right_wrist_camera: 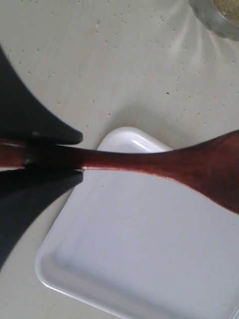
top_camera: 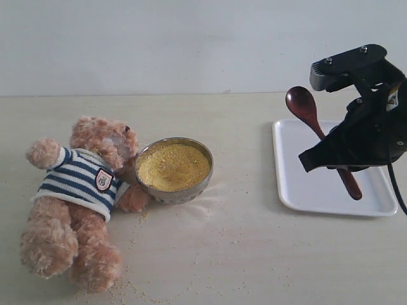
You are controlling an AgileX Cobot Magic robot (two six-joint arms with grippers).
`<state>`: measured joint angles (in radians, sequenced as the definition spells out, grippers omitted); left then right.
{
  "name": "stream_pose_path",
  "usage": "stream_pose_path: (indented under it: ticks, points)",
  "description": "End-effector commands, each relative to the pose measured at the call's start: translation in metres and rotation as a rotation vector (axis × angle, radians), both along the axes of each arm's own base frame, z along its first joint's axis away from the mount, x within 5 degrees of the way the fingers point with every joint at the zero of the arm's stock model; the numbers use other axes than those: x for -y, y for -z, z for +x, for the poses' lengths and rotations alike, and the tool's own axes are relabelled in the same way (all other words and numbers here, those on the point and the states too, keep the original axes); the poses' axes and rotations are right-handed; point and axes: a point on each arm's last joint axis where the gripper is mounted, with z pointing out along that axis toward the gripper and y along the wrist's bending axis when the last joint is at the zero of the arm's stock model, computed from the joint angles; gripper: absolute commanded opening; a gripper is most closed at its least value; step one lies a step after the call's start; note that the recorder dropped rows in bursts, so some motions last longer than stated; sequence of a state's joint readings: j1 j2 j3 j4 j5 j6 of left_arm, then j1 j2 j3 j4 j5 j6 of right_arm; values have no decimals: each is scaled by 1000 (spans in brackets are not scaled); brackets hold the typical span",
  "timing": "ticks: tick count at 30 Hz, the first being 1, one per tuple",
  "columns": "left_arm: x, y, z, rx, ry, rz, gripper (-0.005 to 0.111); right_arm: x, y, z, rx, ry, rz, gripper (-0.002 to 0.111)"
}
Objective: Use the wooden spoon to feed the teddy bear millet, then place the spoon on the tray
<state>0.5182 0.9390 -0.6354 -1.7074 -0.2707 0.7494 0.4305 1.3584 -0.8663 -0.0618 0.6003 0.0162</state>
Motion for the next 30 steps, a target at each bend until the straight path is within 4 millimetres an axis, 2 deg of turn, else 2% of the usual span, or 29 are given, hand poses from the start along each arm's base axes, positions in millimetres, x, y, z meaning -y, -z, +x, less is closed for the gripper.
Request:
stream_pose_path:
  ticks: [1, 4, 6, 9, 11, 12, 13, 14, 16, 19, 21, 23, 26, 29, 30]
  points:
    - [11, -63, -2, 142, 78, 242, 5, 1, -2, -1, 16, 0, 10, 0]
    - [34, -106, 5, 196, 280, 401, 5, 1, -2, -1, 14, 0, 9, 0]
    - [50, -138, -3, 199, 339, 596, 5, 1, -2, -1, 16, 0, 10, 0]
    - [76, -176, -23, 157, 377, 946, 5, 1, -2, 0, 21, -2, 11, 0]
    - [94, -189, -38, 160, 430, 1099, 5, 0, -2, 0, 23, -1, 15, 0]
    - [108, -192, -56, 149, 477, 1222, 5, 0, -2, 0, 23, -1, 15, 0]
    - [111, -192, -65, 145, 496, 1246, 5, 0, -2, 0, 23, -1, 15, 0]
    - [116, -188, -81, 152, 534, 1255, 5, 0, -2, 0, 23, -1, 15, 0]
    - [118, -179, -96, 193, 552, 1216, 5, 0, -2, 0, 23, -1, 15, 0]
    - [118, -164, -100, 216, 585, 1149, 5, 0, -2, 0, 23, -1, 15, 0]
    - [118, -142, -97, 173, 614, 1129, 5, 1, -1, -1, 17, -1, 12, 0]
    - [118, -112, -89, 103, 654, 1108, 5, 2, 5, -3, 5, -1, 7, 0]
    - [117, -55, -69, -47, 746, 1042, 5, 3, 13, -6, 12, -4, 11, 0]
    - [117, -12, -56, -198, 827, 1016, 5, 3, 14, -6, 9, -4, 10, 0]
    - [116, 8, -52, -271, 864, 1008, 5, 3, 14, -6, 9, -4, 10, 0]
